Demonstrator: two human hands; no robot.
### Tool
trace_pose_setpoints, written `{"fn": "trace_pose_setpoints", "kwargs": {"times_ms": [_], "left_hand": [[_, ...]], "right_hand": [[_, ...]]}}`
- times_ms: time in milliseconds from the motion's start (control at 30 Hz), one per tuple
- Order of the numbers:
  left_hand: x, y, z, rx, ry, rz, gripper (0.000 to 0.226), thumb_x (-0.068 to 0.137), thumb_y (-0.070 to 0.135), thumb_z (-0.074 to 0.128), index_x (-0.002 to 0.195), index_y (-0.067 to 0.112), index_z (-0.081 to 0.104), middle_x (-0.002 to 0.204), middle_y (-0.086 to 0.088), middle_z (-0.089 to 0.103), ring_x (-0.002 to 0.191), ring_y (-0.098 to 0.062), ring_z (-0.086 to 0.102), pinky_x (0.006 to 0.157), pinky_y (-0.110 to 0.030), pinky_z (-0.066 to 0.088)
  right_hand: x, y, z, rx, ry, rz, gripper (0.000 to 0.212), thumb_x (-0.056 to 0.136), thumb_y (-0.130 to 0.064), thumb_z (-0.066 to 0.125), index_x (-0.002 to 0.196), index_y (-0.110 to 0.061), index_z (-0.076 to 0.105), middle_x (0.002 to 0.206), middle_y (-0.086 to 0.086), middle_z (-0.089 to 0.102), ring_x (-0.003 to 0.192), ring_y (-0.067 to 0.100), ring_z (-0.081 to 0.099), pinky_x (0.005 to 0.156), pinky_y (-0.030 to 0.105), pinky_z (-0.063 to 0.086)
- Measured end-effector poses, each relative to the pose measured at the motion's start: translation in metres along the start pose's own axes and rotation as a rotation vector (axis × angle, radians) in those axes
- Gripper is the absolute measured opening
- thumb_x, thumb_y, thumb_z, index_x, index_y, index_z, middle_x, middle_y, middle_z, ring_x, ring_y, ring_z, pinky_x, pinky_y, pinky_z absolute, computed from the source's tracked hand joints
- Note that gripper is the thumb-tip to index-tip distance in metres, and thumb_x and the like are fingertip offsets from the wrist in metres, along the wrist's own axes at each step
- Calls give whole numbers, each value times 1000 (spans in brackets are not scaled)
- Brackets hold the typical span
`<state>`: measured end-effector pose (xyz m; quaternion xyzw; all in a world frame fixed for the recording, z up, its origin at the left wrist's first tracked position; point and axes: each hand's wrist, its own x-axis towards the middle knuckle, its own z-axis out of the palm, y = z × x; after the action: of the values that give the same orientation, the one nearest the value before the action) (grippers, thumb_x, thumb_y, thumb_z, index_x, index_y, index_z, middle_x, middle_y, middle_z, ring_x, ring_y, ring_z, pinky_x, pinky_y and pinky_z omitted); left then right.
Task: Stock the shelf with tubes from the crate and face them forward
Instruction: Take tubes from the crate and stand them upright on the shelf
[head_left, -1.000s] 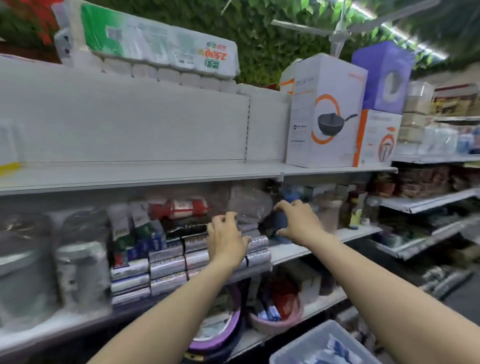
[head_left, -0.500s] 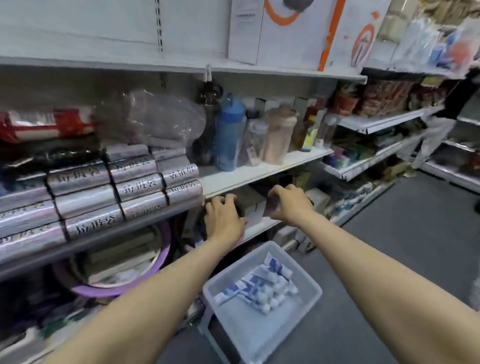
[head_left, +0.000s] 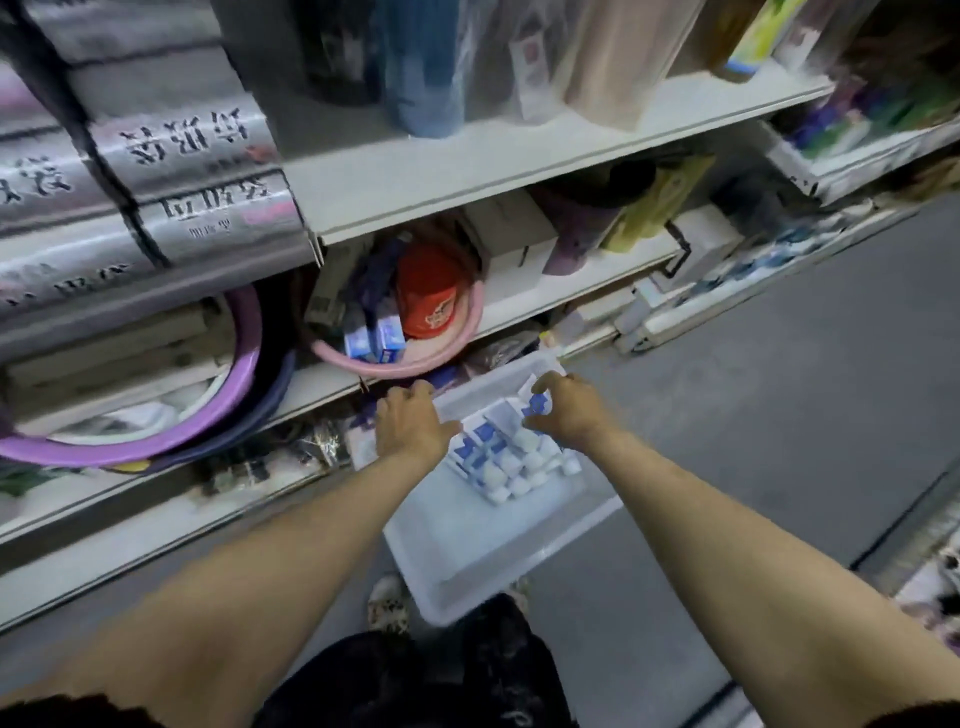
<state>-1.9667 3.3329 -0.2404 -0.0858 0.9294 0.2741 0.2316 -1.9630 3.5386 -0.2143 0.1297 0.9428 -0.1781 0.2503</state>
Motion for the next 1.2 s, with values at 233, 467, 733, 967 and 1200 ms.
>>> {"fn": "trace_pose_setpoints", "kwargs": {"times_ms": [233,467,733,967,1200], "left_hand": [[33,-12,83,-200,-70,-274,64,83,46,70,134,17,45,135,-14,43,128,-34,37,101,-40,38],[57,-13,171,-273,-162,-528,70,83,55,67,135,14,43,135,-14,46,126,-34,43,99,-41,42],[86,-2,231,-584,-123,-826,67,82,50,70,128,8,44,125,-11,58,110,-29,59,77,-32,46],[96,0,254,-711,-8,-983,70,71,48,81,117,9,46,118,-10,62,102,-28,64,86,-40,55],[94,-7,249,-760,-85,-980,58,69,50,82,107,9,64,103,-7,68,81,-22,63,70,-29,49]], "right_hand": [[87,50,50,103,-167,66,56,87,-42,69,131,-10,55,133,8,58,123,28,53,98,29,38],[148,87,108,123,-282,102,37,88,-42,65,106,-9,63,105,13,66,108,33,60,83,30,41],[177,100,153,199,-329,157,47,71,-48,73,102,-13,64,95,4,70,92,26,67,83,37,56],[183,106,163,266,-325,162,49,72,-44,79,109,-19,60,105,1,69,90,23,70,83,43,59],[186,105,157,463,-387,226,41,79,-29,80,113,-11,67,111,7,70,96,26,67,87,44,58]]}}
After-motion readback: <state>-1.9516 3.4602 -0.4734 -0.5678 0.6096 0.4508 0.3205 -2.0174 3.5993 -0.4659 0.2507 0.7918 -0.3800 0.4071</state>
